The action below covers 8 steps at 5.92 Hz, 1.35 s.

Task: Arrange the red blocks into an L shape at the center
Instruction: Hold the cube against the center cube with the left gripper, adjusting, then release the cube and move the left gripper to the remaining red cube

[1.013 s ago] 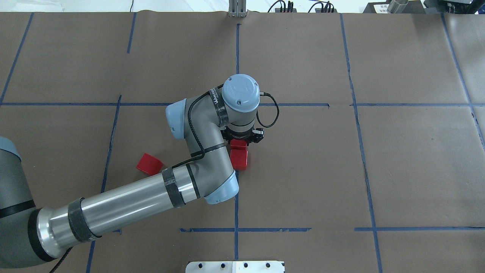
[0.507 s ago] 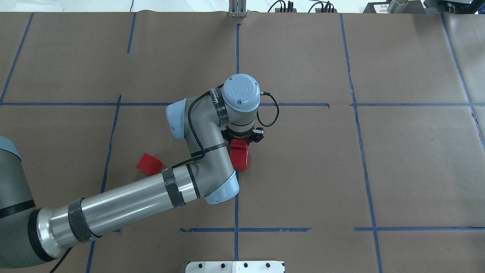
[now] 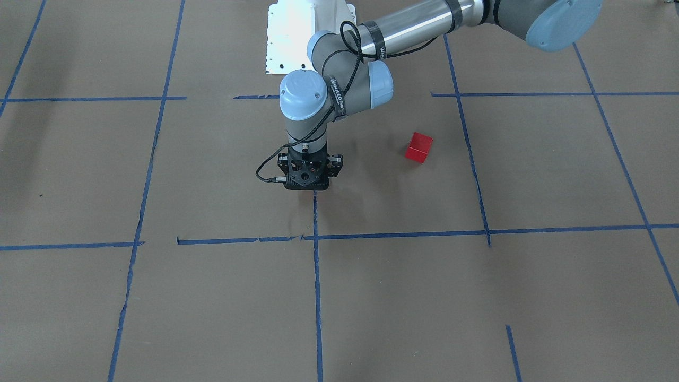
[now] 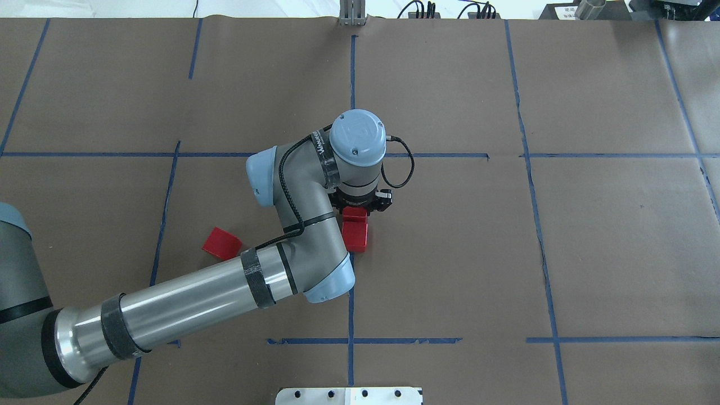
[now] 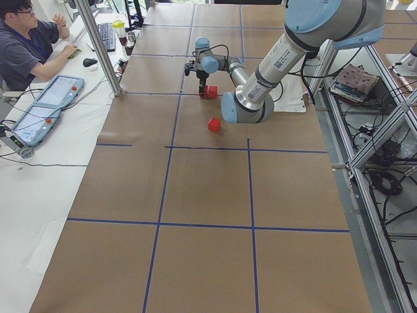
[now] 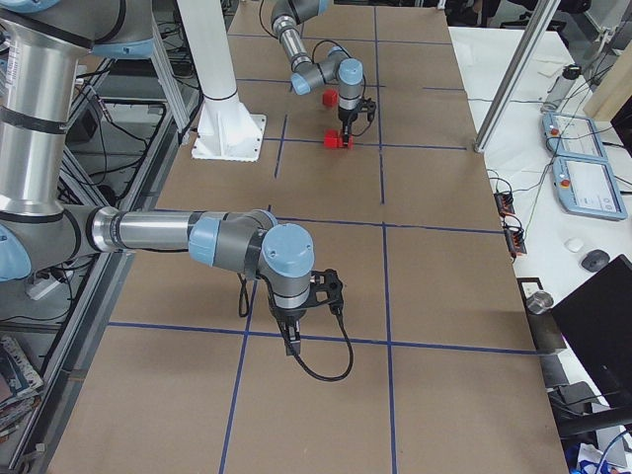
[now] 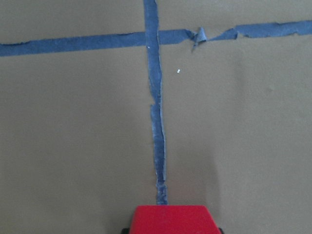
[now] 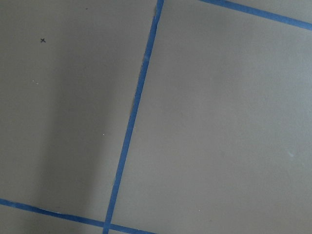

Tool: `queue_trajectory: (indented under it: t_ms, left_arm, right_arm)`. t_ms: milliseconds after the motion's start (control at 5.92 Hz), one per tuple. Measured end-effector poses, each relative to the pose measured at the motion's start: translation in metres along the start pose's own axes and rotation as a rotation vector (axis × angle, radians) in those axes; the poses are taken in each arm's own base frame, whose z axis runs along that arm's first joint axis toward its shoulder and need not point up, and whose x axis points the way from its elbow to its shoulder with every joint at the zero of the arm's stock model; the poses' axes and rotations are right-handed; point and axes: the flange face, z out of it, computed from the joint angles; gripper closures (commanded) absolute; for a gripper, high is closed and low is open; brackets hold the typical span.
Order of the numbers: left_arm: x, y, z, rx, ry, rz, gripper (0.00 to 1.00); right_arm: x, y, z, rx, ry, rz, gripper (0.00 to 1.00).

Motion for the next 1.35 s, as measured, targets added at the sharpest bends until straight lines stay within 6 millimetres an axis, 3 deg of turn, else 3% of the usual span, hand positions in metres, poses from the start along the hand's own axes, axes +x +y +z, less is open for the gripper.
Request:
queue_trajectory:
  t_ms: [338, 844, 1351]
  left_arm:
    - [0.0005, 0.0007, 0.0002, 0.0, 0.001, 0.001, 0.47]
    - [-0.0002, 0.001, 0.0013, -0.001, 0.0, 0.001, 0.36]
    - [-0.002, 0.0016, 0.0003, 0.002, 0.003, 0.004, 0.12]
  right_arm:
    - [0.0, 0.0, 0.0, 0.0, 0.0, 0.0, 0.0]
    - [-0.0003, -0.001, -0.0008, 0.002, 0.001, 0.0, 0.0]
    - [-0.0004, -0.0015, -0.0012, 0.002, 0.001, 0.0, 0.0]
